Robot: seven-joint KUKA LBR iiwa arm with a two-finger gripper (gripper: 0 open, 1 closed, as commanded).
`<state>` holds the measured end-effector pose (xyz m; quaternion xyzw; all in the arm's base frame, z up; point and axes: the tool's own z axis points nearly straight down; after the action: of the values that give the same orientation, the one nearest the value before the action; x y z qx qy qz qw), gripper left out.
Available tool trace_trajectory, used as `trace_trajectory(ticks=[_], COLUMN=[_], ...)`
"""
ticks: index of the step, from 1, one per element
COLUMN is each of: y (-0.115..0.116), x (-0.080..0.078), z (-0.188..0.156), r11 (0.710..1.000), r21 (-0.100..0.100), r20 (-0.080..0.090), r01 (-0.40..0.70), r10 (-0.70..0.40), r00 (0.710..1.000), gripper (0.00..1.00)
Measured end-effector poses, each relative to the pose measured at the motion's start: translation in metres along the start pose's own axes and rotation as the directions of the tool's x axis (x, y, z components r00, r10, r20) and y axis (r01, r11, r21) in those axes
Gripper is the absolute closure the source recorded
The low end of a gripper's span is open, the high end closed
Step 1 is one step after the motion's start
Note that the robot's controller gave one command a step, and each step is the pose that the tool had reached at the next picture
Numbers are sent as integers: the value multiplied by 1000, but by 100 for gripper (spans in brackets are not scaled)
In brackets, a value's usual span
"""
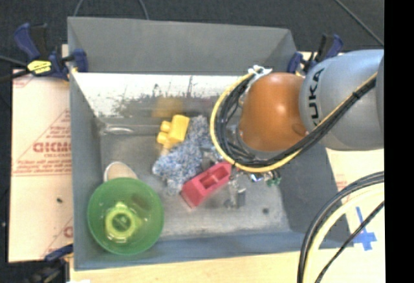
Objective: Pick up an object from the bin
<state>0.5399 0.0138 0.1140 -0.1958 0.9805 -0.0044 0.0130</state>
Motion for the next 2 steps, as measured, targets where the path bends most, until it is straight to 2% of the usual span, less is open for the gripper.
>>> trace_trajectory(ticks=[1,2], y=[0,0], x=[-28,-29], z=[-5,-6], r11=[989,989], r21=[-3,-3], r20=[-7,-2], r01=[-151,-151], r10=[151,151], r00=[989,989], gripper=[100,0])
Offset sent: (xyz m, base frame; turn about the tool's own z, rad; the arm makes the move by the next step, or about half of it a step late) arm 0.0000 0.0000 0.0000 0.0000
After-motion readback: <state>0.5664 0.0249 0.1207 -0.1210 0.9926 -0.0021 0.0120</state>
